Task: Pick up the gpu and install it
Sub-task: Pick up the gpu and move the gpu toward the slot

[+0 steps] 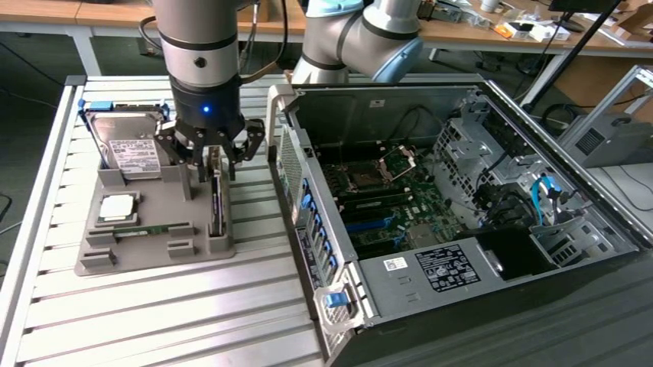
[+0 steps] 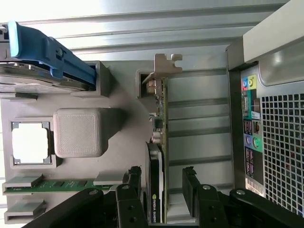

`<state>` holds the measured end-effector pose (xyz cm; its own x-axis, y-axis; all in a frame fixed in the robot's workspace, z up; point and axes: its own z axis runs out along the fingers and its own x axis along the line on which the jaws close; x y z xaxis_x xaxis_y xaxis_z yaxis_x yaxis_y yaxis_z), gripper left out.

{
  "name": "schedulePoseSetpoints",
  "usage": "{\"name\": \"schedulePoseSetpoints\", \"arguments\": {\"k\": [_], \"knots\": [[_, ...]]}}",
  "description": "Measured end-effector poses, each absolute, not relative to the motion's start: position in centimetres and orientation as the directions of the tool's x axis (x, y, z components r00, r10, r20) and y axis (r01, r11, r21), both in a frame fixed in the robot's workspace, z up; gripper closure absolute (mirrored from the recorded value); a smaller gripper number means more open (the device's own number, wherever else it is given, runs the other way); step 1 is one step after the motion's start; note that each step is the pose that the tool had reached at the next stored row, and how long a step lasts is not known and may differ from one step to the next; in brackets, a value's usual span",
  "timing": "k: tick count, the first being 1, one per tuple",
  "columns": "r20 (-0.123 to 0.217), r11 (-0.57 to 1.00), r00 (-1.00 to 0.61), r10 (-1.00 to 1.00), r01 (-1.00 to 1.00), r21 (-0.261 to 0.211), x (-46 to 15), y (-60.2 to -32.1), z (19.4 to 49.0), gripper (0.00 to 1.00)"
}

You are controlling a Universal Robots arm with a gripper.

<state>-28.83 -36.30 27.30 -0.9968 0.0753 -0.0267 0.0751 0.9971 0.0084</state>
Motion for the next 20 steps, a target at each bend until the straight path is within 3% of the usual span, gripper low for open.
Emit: {"name": "schedulePoseSetpoints", "arguments": {"k": [20], "knots": [[-0.027, 0.997, -0.997, 0.075, 0.075, 0.008, -28.8, -35.5, 25.5, 0.52]]}}
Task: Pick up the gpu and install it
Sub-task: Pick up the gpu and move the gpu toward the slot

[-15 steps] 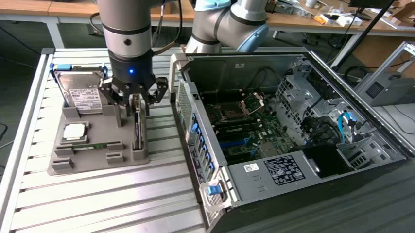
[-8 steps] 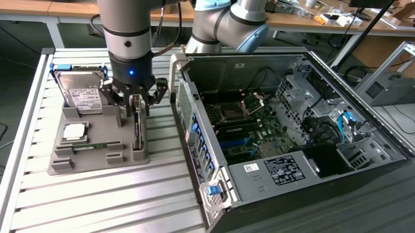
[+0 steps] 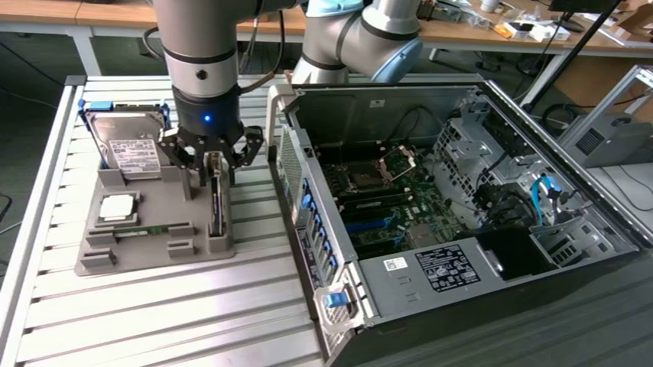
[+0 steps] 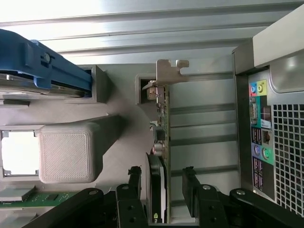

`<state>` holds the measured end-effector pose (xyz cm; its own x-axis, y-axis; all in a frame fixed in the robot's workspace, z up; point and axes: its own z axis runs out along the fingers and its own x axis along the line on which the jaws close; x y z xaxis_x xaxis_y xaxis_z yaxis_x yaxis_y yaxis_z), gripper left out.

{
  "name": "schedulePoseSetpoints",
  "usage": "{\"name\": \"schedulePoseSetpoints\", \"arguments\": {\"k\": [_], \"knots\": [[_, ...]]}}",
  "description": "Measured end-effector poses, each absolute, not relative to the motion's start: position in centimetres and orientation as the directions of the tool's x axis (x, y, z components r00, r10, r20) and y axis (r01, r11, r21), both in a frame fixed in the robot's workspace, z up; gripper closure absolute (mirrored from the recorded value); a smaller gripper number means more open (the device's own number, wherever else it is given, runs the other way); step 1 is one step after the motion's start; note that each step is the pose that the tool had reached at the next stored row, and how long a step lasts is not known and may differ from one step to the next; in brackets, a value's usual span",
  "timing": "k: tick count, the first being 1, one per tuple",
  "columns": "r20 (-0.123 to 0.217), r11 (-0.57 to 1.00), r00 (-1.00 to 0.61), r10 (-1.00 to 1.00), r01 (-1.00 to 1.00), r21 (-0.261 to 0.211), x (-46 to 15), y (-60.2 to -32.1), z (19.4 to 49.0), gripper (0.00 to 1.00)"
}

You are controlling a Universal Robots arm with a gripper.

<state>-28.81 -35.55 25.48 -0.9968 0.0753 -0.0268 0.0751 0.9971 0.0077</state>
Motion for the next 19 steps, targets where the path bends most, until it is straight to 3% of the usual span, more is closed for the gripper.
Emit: {"name": "schedulePoseSetpoints", "arguments": {"k": [19], "knots": [[-0.027, 0.997, -0.997, 0.075, 0.075, 0.008, -28.8, -35.5, 24.1, 0.52]]}}
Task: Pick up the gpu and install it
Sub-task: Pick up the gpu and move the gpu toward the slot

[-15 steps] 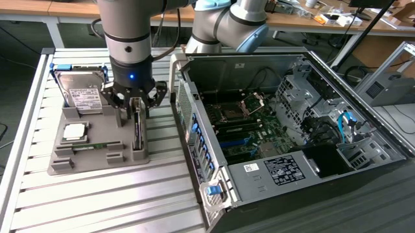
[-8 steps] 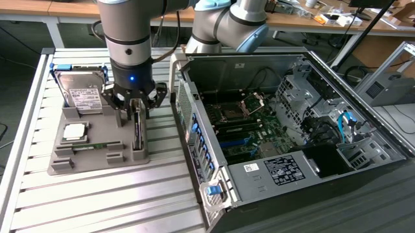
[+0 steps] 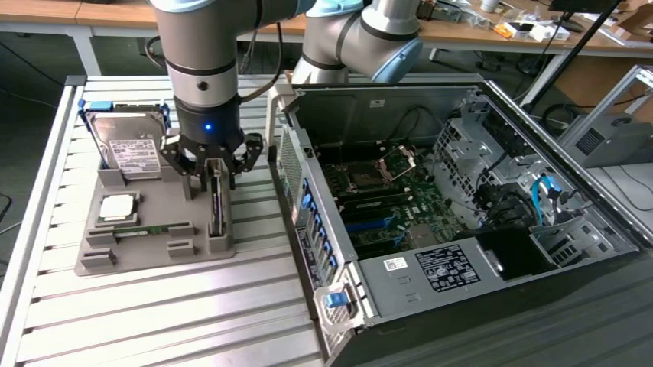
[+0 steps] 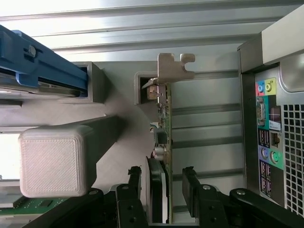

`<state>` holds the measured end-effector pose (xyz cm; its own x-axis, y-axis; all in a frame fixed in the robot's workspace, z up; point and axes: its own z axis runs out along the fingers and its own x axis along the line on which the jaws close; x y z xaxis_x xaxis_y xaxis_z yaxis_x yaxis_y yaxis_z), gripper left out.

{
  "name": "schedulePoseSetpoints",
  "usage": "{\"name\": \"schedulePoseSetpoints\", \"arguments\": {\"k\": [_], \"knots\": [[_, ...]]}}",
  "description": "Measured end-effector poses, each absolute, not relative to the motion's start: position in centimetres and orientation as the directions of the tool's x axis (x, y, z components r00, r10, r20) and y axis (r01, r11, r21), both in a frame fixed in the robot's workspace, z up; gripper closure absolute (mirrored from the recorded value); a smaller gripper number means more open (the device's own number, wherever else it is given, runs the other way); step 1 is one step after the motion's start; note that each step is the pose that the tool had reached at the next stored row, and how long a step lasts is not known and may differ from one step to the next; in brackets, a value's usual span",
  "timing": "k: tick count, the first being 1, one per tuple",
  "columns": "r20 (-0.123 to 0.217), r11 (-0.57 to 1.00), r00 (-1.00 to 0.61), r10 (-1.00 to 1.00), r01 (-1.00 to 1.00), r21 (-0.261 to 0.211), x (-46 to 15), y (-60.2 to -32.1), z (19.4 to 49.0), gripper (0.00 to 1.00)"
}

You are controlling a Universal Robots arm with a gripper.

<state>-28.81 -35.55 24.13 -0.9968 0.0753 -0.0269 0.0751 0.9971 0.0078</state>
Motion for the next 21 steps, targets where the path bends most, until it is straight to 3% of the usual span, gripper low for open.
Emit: {"name": "schedulePoseSetpoints", "arguments": {"k": [8, 10, 21], "knots": [[-0.027, 0.997, -0.997, 0.075, 0.075, 0.008, -28.82, -35.55, 24.08, 0.52], [-0.027, 0.997, -0.997, 0.075, 0.075, 0.008, -28.82, -35.55, 24.08, 0.72], [-0.027, 0.997, -0.997, 0.075, 0.075, 0.008, -28.82, -35.55, 24.08, 0.73]]}}
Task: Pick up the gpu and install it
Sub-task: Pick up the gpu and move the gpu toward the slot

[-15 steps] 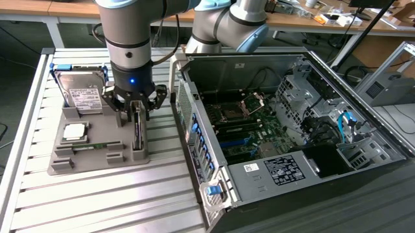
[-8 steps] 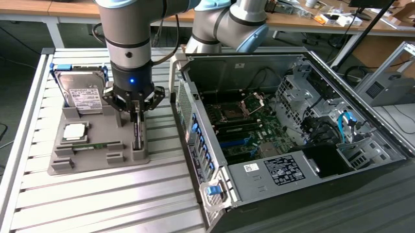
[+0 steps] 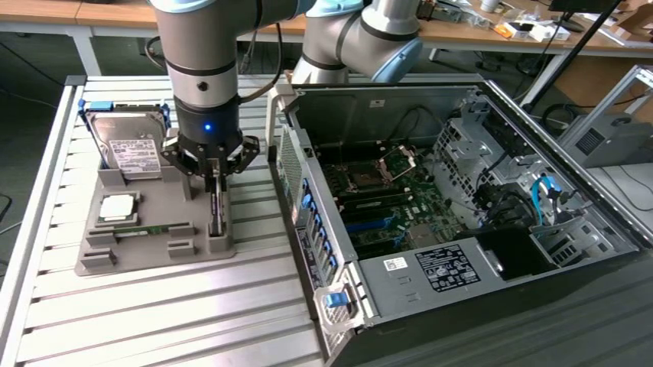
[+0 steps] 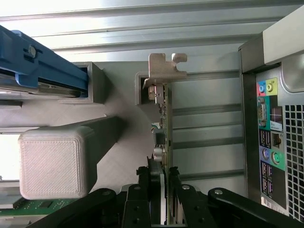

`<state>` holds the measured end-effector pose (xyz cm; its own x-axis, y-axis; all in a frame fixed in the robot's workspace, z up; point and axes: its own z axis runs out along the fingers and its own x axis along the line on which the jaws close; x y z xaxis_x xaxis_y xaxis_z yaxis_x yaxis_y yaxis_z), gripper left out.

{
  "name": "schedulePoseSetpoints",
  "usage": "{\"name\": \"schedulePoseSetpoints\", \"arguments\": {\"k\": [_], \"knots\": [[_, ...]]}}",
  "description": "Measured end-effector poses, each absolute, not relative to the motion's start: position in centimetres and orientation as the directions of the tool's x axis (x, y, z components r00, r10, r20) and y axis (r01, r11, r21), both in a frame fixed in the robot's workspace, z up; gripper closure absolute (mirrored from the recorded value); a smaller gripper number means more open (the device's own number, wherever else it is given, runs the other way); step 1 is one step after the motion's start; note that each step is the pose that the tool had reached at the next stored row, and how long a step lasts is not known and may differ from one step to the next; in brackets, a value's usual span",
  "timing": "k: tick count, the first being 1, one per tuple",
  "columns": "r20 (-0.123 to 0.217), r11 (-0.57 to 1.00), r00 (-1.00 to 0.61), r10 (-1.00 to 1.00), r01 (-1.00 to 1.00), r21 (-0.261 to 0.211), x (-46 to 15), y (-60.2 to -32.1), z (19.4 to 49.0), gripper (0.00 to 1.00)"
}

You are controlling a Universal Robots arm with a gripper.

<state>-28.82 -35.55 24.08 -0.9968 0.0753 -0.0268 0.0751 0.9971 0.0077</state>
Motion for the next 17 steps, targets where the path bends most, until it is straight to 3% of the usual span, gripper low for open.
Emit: {"name": "schedulePoseSetpoints", "arguments": {"k": [17], "knots": [[-0.027, 0.997, -0.997, 0.075, 0.075, 0.008, -28.82, -35.55, 25.04, 0.73]]}}
